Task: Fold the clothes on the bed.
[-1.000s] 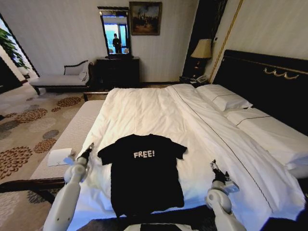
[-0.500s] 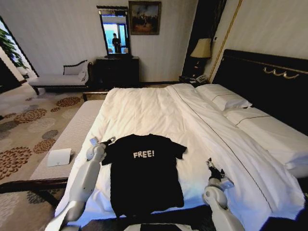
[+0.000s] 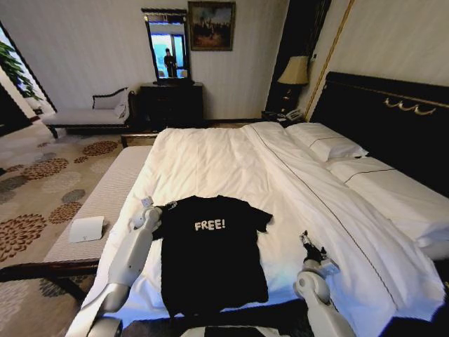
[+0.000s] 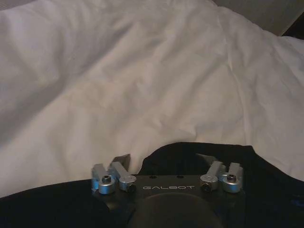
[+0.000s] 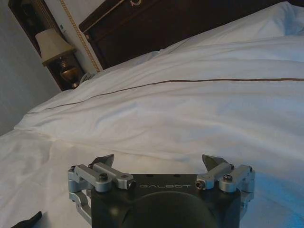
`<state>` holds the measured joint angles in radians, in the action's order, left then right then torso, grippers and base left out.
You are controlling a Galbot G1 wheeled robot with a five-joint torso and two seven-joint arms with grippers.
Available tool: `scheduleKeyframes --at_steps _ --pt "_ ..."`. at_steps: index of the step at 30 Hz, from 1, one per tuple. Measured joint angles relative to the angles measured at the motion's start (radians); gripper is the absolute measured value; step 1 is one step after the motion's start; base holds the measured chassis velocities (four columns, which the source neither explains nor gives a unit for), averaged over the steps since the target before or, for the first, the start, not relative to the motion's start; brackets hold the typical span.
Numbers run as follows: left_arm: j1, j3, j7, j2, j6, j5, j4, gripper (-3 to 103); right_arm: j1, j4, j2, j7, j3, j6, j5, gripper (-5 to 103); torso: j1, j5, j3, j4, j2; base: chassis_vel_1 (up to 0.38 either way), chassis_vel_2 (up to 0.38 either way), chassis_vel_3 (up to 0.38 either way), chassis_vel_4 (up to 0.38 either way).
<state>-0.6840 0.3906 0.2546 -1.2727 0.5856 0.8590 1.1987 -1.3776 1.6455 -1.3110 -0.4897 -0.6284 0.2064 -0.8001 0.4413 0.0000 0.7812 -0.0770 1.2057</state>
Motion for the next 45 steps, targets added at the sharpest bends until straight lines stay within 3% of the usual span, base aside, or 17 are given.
scheduleKeyframes --at_steps 4,6,8,12,14,17,22,32,36,39,42,44,45 --pt "0.007 -0.001 -0.008 -0.005 -0.013 -0.009 -0.022 70 -0.003 -0.001 0.000 0.000 -0.002 0.000 0.001 100 0.000 0.0000 0.000 0.0000 0.000 0.000 0.000 0.000 0.000" --pt "0.014 -0.001 -0.021 -0.010 -0.031 -0.023 -0.039 53 -0.007 -0.001 0.000 0.000 -0.005 0.000 0.001 100 0.000 0.0000 0.000 0.0000 0.000 0.000 0.000 0.000 0.000" --pt "0.017 -0.001 -0.024 -0.010 -0.036 -0.026 -0.043 53 -0.008 -0.001 0.000 0.000 -0.006 0.000 0.001 100 0.000 0.0000 0.000 -0.0001 0.000 0.000 0.000 0.000 0.000" --pt "0.033 0.002 -0.031 -0.011 -0.053 -0.031 -0.059 32 -0.010 -0.001 0.000 -0.001 -0.008 0.000 0.002 100 0.000 0.0000 0.000 0.0000 0.000 0.000 0.000 0.000 0.000" --pt "0.036 0.002 -0.032 -0.011 -0.054 -0.031 -0.063 32 -0.010 -0.001 0.000 -0.001 -0.008 0.000 0.003 100 0.000 0.0000 0.000 -0.0001 0.000 0.000 0.000 0.000 0.000" --pt "0.047 0.001 -0.040 -0.007 -0.055 -0.030 -0.077 15 -0.010 -0.001 -0.002 -0.001 -0.008 0.000 0.005 100 0.000 0.0000 0.000 -0.0001 0.000 0.000 0.000 0.000 0.000" --pt "0.049 0.001 -0.046 -0.005 -0.044 -0.027 -0.081 2 -0.010 -0.001 -0.003 -0.001 -0.008 0.000 0.006 100 0.000 0.0000 0.000 -0.0001 0.000 0.000 0.000 0.000 0.000" --pt "0.038 0.001 -0.046 -0.001 -0.037 -0.025 -0.071 -2 -0.014 -0.001 -0.006 -0.002 -0.009 0.000 0.013 100 0.000 0.0000 0.000 -0.0001 0.000 0.000 0.000 0.000 0.000" --pt "0.025 0.007 -0.044 0.004 -0.034 -0.025 -0.059 19 -0.014 -0.002 -0.007 -0.003 -0.009 0.000 0.016 100 0.000 0.0000 0.000 -0.0001 0.000 0.000 0.000 0.000 0.000" --pt "0.018 0.009 -0.044 0.006 -0.032 -0.025 -0.055 24 -0.014 -0.003 -0.008 -0.003 -0.009 0.000 0.017 100 0.000 0.0000 0.000 -0.0001 0.000 0.000 0.000 0.000 0.000" --pt "0.004 0.012 -0.044 0.008 -0.030 -0.025 -0.051 41 -0.014 -0.006 -0.010 -0.003 -0.009 0.000 0.021 100 0.000 0.0000 0.000 0.0000 0.000 0.000 0.000 0.000 0.000" --pt "0.003 0.012 -0.044 0.008 -0.030 -0.025 -0.051 41 -0.014 -0.007 -0.010 -0.003 -0.009 0.000 0.022 100 0.000 0.0000 0.000 0.0000 0.000 0.000 0.000 0.000 0.000" --pt "0.000 0.012 -0.045 0.008 -0.029 -0.025 -0.051 46 -0.014 -0.008 -0.011 -0.003 -0.009 0.000 0.023 100 0.000 0.0000 0.000 -0.0001 0.000 0.000 0.000 0.000 0.000"
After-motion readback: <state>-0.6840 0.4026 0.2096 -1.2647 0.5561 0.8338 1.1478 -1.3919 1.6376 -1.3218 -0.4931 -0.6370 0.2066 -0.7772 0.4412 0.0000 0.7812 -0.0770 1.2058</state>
